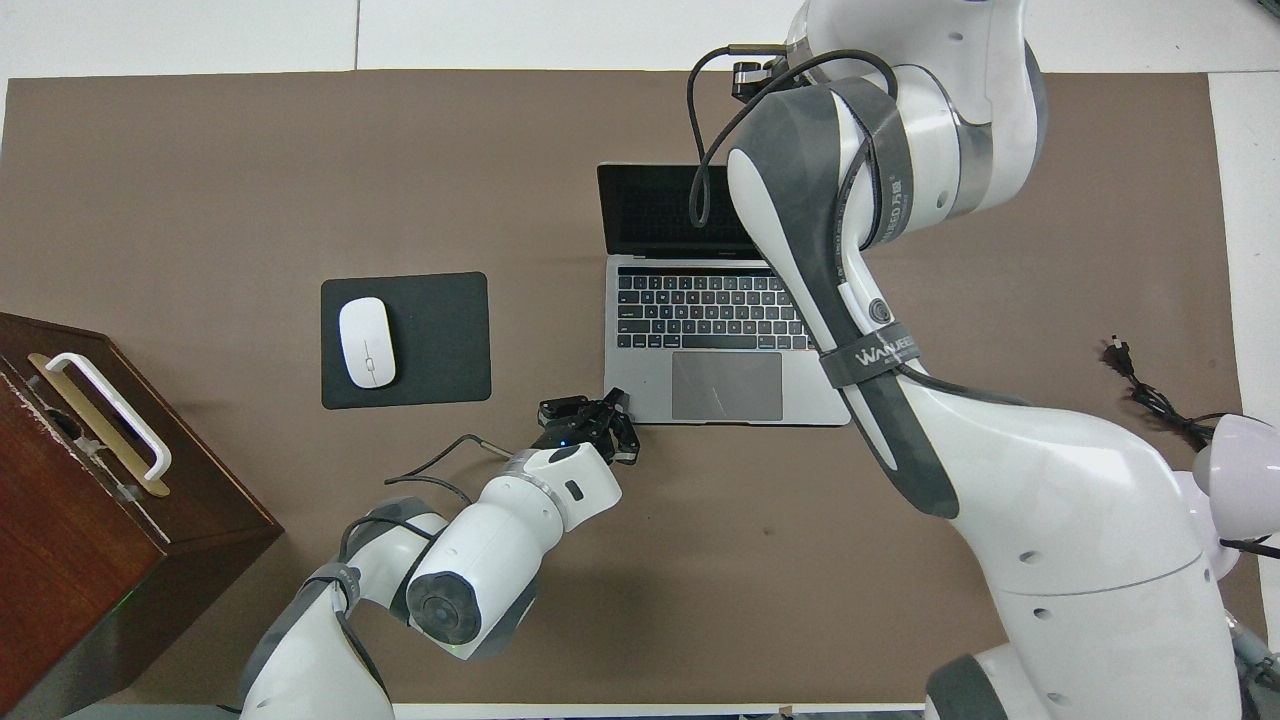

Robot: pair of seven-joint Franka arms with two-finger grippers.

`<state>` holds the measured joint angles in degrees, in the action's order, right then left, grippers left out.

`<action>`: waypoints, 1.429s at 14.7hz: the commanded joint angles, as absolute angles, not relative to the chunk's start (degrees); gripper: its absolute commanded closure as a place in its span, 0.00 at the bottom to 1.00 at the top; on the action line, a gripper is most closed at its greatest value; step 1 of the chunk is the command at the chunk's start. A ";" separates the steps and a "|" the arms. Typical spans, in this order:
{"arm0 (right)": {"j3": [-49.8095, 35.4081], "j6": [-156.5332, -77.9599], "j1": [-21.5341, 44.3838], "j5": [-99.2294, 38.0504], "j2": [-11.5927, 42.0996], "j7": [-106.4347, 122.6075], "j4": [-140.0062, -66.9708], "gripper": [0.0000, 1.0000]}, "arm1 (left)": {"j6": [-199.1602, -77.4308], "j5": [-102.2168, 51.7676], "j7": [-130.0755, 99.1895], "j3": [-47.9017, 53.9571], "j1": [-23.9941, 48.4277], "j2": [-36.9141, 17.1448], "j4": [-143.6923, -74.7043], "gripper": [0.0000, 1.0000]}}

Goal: Close laptop with both arms
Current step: 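Hold the laptop base with the left gripper while the right gripper grips the screen top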

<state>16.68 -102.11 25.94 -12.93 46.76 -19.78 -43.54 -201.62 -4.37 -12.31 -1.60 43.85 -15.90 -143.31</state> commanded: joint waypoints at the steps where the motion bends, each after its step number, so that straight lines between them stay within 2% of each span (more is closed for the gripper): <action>1: 17.58 -99.50 26.10 -14.85 47.64 -20.39 -41.84 1.00 | -200.65 -4.92 -10.29 -2.37 44.38 -16.08 -146.95 1.00; 11: 17.67 -98.79 26.02 -15.47 47.64 -20.39 -41.92 1.00 | -200.48 -4.92 -8.27 -2.37 44.30 -16.43 -147.39 1.00; 21: 18.63 -94.66 26.10 -18.19 47.64 -20.57 -42.01 1.00 | -199.87 -4.92 -5.01 -2.29 44.21 -16.70 -147.39 1.00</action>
